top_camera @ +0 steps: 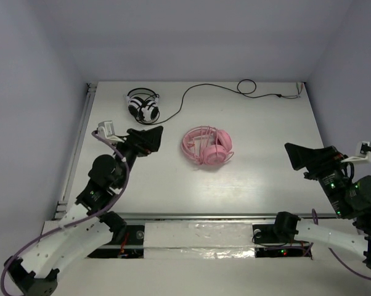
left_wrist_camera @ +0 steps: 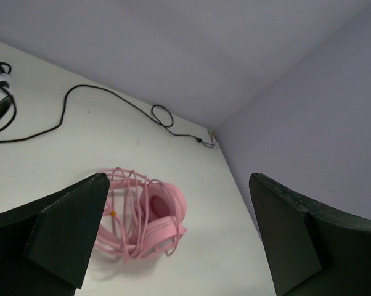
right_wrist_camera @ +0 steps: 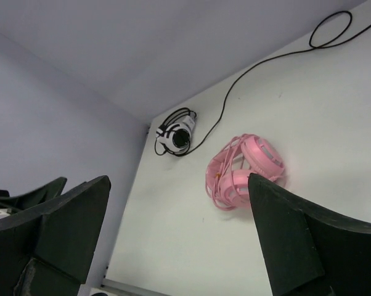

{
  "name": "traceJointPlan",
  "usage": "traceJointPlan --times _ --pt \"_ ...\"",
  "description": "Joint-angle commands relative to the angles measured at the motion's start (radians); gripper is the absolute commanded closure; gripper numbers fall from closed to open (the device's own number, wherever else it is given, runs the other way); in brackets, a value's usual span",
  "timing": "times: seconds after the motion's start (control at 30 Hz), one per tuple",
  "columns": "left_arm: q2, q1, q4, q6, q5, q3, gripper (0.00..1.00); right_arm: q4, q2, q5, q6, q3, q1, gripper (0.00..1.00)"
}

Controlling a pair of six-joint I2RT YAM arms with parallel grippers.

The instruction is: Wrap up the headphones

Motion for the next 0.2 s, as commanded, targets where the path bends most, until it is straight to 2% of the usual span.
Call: traceJointPlan --times 0.0,0.17 --pt "-0.083 -0.005 -0.208 0.06 0.025 0.037 0.01 -0.069 -0.031 0.037 0.002 0.008 -0.001 0.0" --pt "-0.143 -0.005 -0.254 0.093 0.063 0.011 0.01 -0.024 -0.064 0.024 0.011 -0.069 -0.001 0.0"
